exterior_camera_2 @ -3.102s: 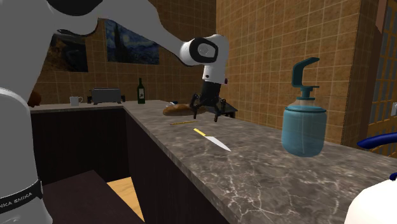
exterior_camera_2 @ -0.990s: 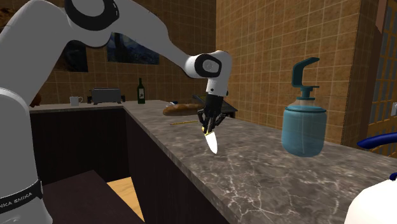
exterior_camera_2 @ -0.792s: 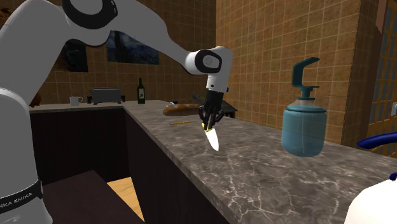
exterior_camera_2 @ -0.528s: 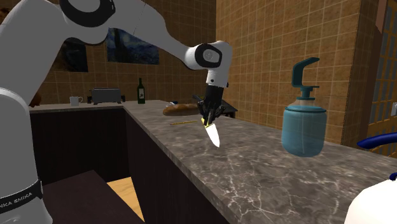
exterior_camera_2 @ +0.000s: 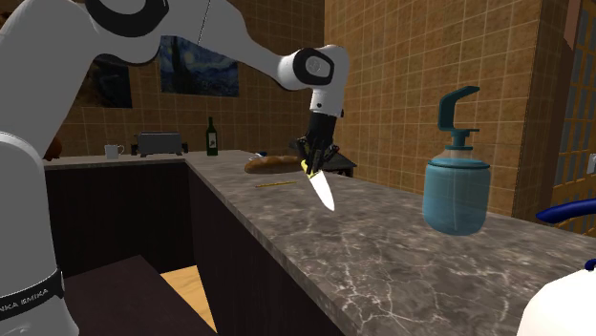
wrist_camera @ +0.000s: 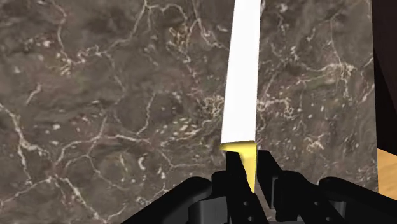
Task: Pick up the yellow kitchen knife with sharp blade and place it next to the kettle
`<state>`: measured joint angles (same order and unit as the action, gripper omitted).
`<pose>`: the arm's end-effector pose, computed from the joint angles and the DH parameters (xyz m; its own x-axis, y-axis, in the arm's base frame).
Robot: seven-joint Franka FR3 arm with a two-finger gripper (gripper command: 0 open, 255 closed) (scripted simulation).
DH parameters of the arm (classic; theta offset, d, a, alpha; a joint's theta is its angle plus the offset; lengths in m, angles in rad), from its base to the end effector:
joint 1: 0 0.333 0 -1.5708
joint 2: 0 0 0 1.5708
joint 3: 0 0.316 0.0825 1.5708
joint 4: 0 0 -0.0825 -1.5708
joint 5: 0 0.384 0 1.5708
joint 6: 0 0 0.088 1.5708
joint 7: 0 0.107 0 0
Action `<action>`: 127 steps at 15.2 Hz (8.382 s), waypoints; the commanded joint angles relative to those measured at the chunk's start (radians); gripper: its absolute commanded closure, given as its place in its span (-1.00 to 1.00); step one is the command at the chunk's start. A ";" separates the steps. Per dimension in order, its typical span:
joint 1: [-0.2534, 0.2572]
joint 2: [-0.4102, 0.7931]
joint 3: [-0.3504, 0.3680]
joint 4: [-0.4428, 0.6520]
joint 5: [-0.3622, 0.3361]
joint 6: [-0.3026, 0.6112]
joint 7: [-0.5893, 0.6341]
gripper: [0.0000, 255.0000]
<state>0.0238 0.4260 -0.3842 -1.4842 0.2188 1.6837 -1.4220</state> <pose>0.6318 -0.1775 0.4285 0.5154 0.8566 0.0236 0.8421 -0.5011 -0.1995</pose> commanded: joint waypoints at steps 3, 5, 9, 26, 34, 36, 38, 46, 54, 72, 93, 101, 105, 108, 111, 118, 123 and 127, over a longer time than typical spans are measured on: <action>-0.002 -0.008 -0.002 0.043 -0.004 -0.050 0.007 1.00; -0.004 -0.010 -0.003 0.067 -0.005 -0.076 0.009 1.00; -0.009 -0.011 -0.004 0.120 -0.006 -0.129 0.014 1.00; -0.060 0.052 -0.004 0.451 0.016 -0.395 0.033 1.00; -0.091 -0.058 -0.039 0.317 -0.029 -0.377 -0.058 1.00; -0.104 -0.098 -0.054 0.259 -0.048 -0.359 -0.096 1.00; -0.120 -0.132 -0.068 0.210 -0.065 -0.345 -0.134 1.00; -0.201 -0.218 -0.132 0.091 -0.122 -0.311 -0.294 1.00; -0.307 -0.228 -0.203 0.070 -0.151 -0.302 -0.476 1.00; -0.439 -0.179 -0.273 -0.009 -0.150 -0.180 -0.683 1.00; -0.428 -0.155 -0.261 -0.265 -0.132 0.094 -0.682 1.00; -0.434 -0.118 -0.252 -0.331 -0.108 0.190 -0.693 1.00; -0.438 -0.095 -0.245 -0.358 -0.093 0.237 -0.700 1.00; -0.443 -0.072 -0.239 -0.378 -0.079 0.275 -0.707 1.00; -0.443 -0.072 -0.239 -0.378 -0.079 0.275 -0.707 1.00; -0.443 -0.071 -0.238 -0.377 -0.078 0.276 -0.707 -1.00; -0.442 -0.080 -0.242 -0.353 -0.085 0.244 -0.703 -1.00; -0.442 -0.095 -0.247 -0.275 -0.097 0.154 -0.695 -1.00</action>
<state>-0.4165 0.3327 -0.6302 -1.7735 0.1237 1.8545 -2.1161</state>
